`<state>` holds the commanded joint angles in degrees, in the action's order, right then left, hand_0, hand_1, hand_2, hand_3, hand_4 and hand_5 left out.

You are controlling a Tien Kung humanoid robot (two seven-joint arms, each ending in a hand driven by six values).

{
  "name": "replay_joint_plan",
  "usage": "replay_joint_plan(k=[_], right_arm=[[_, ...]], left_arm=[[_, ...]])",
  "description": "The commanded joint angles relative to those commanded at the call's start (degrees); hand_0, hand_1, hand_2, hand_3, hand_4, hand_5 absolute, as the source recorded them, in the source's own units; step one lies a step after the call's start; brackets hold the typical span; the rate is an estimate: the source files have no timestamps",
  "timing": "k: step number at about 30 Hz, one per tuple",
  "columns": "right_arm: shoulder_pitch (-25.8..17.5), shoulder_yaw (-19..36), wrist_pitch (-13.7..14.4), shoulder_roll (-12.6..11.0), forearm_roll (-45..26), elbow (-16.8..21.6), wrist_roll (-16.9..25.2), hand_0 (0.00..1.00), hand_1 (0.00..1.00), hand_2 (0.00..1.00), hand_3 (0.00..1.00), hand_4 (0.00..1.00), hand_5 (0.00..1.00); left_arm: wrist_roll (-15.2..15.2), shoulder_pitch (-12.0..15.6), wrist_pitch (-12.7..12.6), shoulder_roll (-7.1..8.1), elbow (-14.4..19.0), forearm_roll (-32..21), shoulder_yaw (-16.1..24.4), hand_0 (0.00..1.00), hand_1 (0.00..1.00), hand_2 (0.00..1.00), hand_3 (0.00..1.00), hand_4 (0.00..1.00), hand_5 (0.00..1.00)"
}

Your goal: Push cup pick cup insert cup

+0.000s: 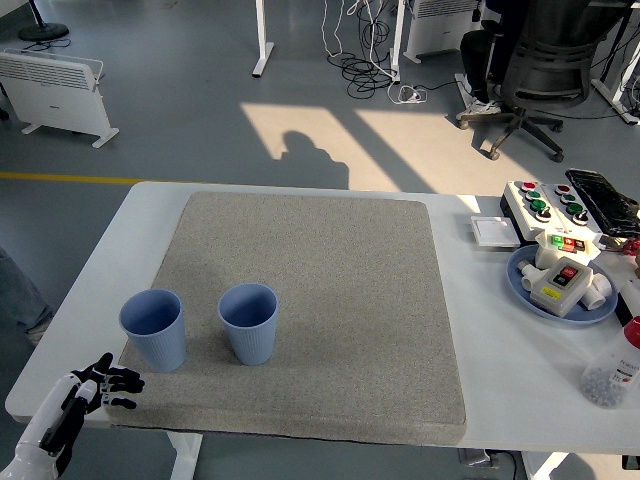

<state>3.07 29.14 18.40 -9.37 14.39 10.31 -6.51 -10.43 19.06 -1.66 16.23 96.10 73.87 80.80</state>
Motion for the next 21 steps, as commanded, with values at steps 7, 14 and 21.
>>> replay_joint_plan(k=[7,14,21], right_arm=[[0.22,-0.20,0.03,0.03,-0.64,0.00,0.15,0.686,0.613,0.659,0.563,0.093,0.421],[0.44,-0.28,0.04,0.05,-0.86,0.00,0.19,0.687,0.612,0.654,0.561,0.092,0.420],[0.71,-0.49,0.04,0.12,-1.17,0.00,0.20,0.687,0.611,0.653,0.560,0.090,0.419]], left_arm=[[-0.39,-2.73,-0.95,1.10,-0.90,1.73,-1.85,0.585,0.640,0.569,0.497,0.676,0.998],[-0.15,-5.34,-0.94,2.36,-3.08,4.50,-3.90,0.625,0.659,0.585,0.505,0.672,0.998],[-0.10,-8.35,-0.93,4.12,-5.82,6.27,-5.52,0.649,0.665,0.586,0.506,0.672,0.998]])
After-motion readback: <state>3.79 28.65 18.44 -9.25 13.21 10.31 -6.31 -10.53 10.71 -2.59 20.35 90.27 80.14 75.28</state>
